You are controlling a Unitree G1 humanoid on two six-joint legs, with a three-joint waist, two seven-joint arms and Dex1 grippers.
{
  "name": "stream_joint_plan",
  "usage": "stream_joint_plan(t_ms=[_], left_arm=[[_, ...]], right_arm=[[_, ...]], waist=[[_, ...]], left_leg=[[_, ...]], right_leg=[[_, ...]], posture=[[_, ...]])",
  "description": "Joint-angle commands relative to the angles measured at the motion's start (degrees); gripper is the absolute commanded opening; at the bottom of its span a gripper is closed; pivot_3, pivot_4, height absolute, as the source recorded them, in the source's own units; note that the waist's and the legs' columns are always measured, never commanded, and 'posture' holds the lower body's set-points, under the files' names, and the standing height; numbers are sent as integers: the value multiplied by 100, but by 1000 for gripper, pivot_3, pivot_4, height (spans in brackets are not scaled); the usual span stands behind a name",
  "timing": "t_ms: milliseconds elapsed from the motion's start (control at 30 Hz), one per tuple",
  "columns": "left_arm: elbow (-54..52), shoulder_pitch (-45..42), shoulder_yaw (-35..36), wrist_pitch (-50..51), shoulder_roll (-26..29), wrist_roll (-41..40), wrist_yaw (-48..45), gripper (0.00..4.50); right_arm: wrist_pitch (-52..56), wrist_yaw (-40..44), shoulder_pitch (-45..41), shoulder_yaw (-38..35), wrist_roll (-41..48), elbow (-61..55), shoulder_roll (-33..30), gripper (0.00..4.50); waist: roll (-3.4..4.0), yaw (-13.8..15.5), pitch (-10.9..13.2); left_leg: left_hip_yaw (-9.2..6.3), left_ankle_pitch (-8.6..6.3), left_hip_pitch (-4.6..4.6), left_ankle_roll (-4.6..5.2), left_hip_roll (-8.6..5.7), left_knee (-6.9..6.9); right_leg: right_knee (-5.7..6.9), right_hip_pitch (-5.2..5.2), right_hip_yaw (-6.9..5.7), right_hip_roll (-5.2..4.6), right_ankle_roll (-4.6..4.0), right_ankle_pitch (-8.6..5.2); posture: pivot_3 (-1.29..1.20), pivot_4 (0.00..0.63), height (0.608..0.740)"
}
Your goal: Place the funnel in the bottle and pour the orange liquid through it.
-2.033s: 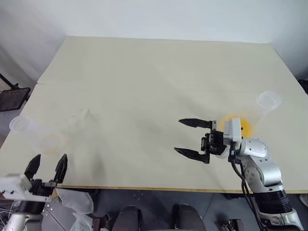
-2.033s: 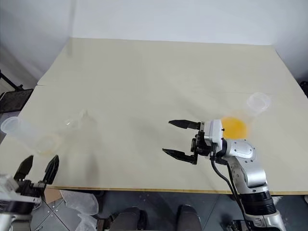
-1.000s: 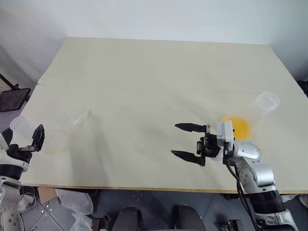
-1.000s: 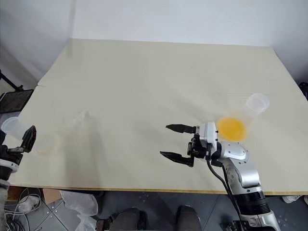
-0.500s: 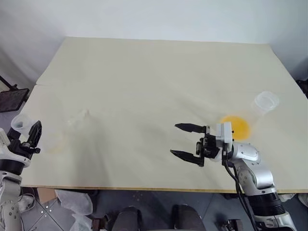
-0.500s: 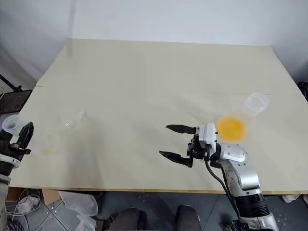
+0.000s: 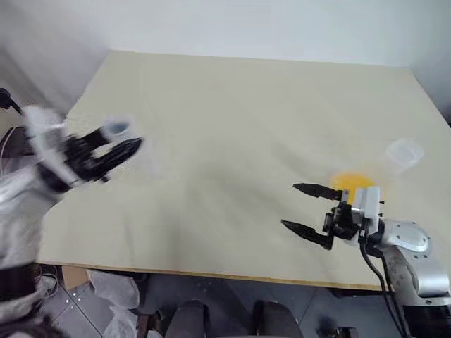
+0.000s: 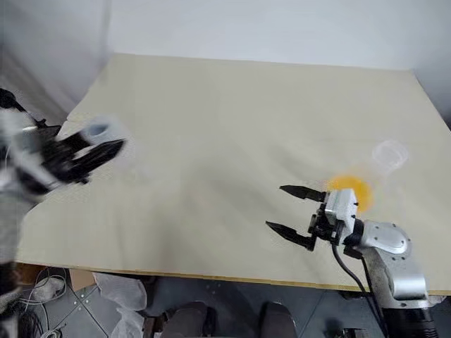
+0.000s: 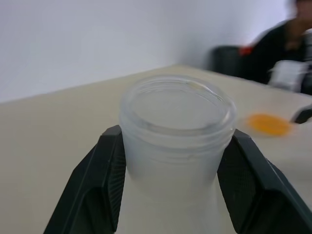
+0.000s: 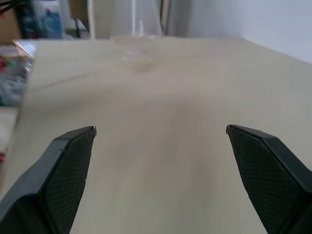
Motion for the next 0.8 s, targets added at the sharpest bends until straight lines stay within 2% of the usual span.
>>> stream_joint_plan(t_ms=[33,100,233,400,667,800], left_arm=[[788,-612,-919,-471,-607,633,-664,2279],[1196,-913,-1313,-698,-1068,884,-928,2279],[1975,-1294,-1649,-1307,-1806,1346,-1148,2279],[3186,-1791,-1901,-2308,-2642,2028,-1061,2279],[3990,-2148,-1814,-2889,-2850,2462,-1195,2279],[4186,-2335,-1780,-2892,-2795,2591,-1203,3612]], right_arm=[[-103,-290,450,-556,53,-505,-49,4500],[-76,-508,798,-778,64,-824,-2,4500],[-46,-902,1411,-1060,70,-1346,136,4500],[-93,-1470,2278,-1258,-2,-2090,553,4500],[-139,-1839,2491,-1184,-89,-2351,693,4500],[-139,-1903,2378,-1052,-120,-2311,695,4500]], waist=[[0,-74,0],[-2,-138,1],[-13,-213,7],[-20,-121,11],[-21,-131,12],[-21,-124,12]], left_leg=[[10,-2,1,1,-1,-6],[26,-6,2,-1,1,-30],[52,-5,-6,-2,14,-57],[78,-4,-16,0,19,-11],[92,-2,-10,5,22,2],[92,-2,-13,5,20,2]], right_leg=[[0,-6,0,-2,0,0],[-1,-20,-12,-2,1,0],[3,-62,-38,-2,1,0],[7,-64,-29,-8,1,0],[16,-63,-13,-8,1,0],[13,-62,-13,-9,1,0]], posture=[[0,150,740],[0,150,740],[0,150,740],[0,150,740],[0,150,740],[0,150,740]])
